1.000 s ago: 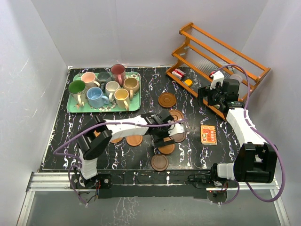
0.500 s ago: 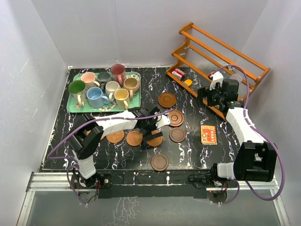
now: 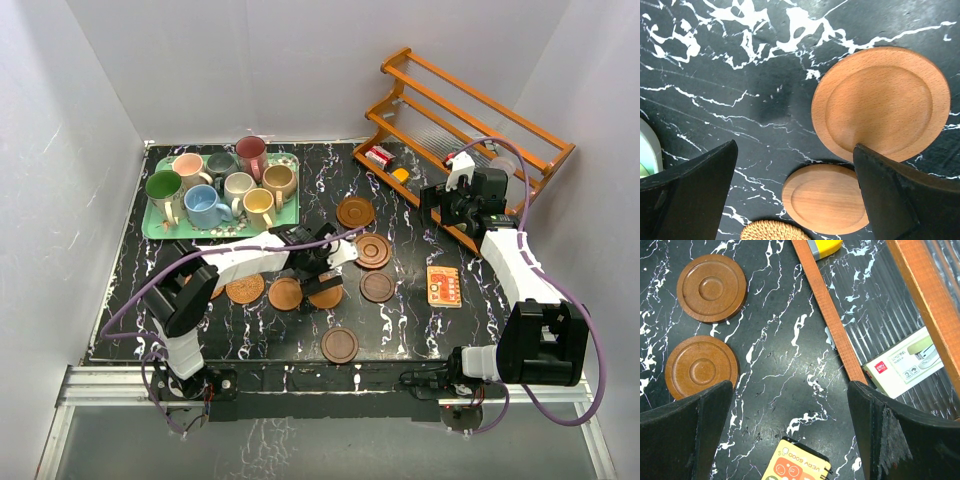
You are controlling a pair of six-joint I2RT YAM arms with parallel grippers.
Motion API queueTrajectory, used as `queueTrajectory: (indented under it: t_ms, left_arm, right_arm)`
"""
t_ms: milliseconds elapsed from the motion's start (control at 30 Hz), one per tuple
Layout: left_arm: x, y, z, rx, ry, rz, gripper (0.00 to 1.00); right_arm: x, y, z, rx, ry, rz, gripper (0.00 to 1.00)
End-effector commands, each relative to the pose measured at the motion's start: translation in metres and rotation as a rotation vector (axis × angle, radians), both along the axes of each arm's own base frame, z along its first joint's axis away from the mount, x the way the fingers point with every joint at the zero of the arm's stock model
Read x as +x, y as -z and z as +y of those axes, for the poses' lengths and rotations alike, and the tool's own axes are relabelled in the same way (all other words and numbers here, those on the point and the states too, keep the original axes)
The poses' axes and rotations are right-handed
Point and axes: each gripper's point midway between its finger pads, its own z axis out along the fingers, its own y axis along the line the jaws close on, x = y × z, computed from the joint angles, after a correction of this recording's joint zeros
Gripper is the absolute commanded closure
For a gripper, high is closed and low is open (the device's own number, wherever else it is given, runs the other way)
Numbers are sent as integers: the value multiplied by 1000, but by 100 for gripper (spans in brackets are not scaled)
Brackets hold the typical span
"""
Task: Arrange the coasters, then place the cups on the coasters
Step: Move the coaster to the center of the board.
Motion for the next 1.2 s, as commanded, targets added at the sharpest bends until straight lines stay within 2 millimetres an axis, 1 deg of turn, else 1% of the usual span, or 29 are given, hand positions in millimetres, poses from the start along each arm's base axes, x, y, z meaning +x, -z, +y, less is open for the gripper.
queueTrajectory:
  t_ms: [0,200,433,533,600,767,833,933,1100,1167]
  left_arm:
    - [8,8,36,125,-45,-5,1]
    - [17,4,40,116,-68,-14,1]
    - [17,-3,28,67,-70,5,1]
    - [19,-12,19,26,-79,12,1]
    - [20,-21,13,-6,-85,9,1]
    - [23,-45,6,-83,-85,-15,1]
    - [19,-51,8,-99,-82,-9,1]
    - [10,-56,18,-108,-63,3,1]
    - [-13,-63,42,-116,-6,15,1]
    - [-24,-59,53,-95,20,31,1]
  right_arm:
    - [12,-28,0,3,-8,-81,2]
    - [12,-27,0,3,-10,-79,2]
    - [12,-27,0,3,-10,-77,2]
    - [12,-26,0,5,-10,-76,2]
    - [12,-27,0,4,-9,-77,2]
    - [13,-24,0,4,-10,-70,2]
    - [13,-23,0,6,-11,-66,2]
    - [13,-22,0,6,-10,-62,2]
    - [13,-21,1,6,-11,-60,2]
    - [14,-21,1,7,-13,-60,2]
